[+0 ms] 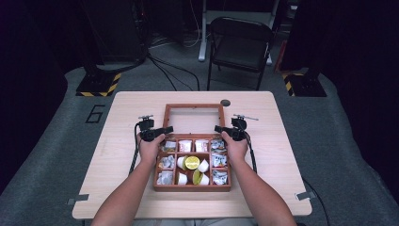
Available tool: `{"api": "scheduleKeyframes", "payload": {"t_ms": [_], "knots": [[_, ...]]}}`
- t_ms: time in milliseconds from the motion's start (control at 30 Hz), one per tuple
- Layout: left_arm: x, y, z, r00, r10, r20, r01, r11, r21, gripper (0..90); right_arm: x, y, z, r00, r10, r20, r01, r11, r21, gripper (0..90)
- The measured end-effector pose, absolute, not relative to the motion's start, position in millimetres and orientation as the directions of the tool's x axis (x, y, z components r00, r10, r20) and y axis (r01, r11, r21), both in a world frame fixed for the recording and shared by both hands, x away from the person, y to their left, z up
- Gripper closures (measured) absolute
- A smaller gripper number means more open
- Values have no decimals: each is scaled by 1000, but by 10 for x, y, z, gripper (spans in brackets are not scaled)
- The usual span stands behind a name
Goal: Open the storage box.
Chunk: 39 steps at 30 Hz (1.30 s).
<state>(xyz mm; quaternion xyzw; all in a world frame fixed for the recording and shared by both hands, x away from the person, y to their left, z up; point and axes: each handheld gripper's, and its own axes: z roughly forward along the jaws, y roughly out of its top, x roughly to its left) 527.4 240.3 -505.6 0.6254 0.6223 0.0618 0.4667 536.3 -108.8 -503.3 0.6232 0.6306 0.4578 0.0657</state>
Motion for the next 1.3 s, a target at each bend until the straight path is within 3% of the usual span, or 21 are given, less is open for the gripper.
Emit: {"api": "scheduleKeyframes", "payload": {"t_ms": [1300], "knots": [[5306, 2401, -5071, 223, 837, -500, 739, 189, 647, 406, 5374, -1089, -5038, -184, 840, 511, 752, -214, 623, 454]]}}
